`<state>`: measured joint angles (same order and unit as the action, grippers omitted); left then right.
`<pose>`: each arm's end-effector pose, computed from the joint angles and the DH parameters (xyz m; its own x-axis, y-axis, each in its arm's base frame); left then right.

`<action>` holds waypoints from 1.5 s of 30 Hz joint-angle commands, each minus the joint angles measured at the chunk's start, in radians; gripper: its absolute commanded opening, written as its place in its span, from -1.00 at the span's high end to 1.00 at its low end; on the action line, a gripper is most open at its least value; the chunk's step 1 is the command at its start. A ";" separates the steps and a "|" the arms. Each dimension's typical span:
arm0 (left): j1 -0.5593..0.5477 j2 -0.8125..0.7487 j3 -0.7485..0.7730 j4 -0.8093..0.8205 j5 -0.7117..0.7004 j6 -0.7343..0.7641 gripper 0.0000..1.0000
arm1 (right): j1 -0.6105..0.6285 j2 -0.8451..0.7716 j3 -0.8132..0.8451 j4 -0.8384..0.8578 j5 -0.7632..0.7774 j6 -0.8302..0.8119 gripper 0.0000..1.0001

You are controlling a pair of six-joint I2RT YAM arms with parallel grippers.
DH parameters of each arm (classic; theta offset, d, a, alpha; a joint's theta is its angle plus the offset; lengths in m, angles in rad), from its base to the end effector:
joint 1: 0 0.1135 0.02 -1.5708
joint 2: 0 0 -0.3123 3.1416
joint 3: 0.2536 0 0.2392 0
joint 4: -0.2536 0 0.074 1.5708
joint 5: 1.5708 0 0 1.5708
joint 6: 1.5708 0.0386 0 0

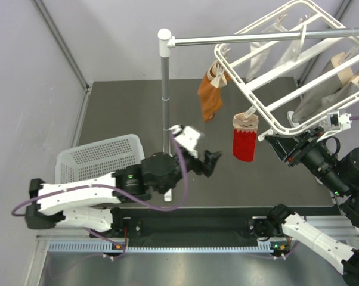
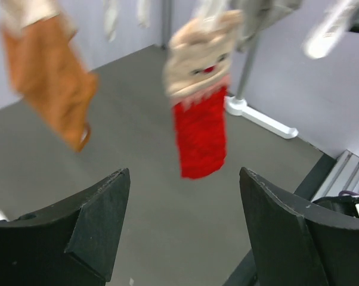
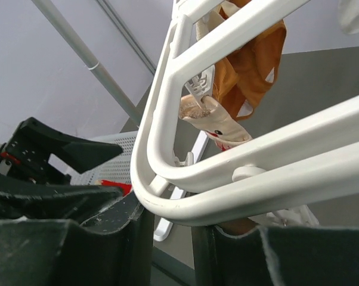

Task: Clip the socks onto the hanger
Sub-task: Open the clamp at the hanger.

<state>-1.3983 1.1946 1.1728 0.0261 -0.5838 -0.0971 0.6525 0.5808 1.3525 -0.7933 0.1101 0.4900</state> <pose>0.0629 -0.2370 0.4594 -0.0698 -0.0707 -0.9951 0.7240 0.6826 -0.0993 -0.0011 -0.0062 0.4869 -0.2581 0.3915 -0.8832 -0.4474 0.7619 0.4684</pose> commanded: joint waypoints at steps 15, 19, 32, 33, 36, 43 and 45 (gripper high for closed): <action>0.012 -0.078 -0.098 0.329 0.205 0.172 -0.66 | 0.004 0.001 0.017 0.002 -0.012 0.031 1.00; 0.012 0.130 0.000 0.515 0.263 0.365 -0.68 | 0.004 -0.003 0.019 -0.001 -0.018 0.051 1.00; 0.015 0.352 0.214 0.584 0.318 0.517 -0.58 | 0.004 -0.015 0.036 -0.015 -0.036 0.048 1.00; 0.015 0.356 0.218 0.589 0.322 0.519 -0.56 | 0.004 -0.016 0.034 -0.015 -0.038 0.050 1.00; 0.015 0.370 0.237 0.563 0.343 0.514 -0.37 | 0.003 -0.016 0.036 -0.015 -0.041 0.050 1.00; 0.015 0.390 0.277 0.492 0.341 0.493 0.30 | 0.004 -0.010 0.040 -0.009 -0.041 0.052 1.00; 0.016 0.393 0.297 0.468 0.341 0.470 0.71 | 0.004 -0.010 0.037 -0.004 -0.036 0.053 0.83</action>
<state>-1.3865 1.5822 1.4040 0.4969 -0.2562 0.3885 0.6521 0.5667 1.3643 -0.8043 0.0883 0.5346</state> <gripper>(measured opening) 0.224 0.239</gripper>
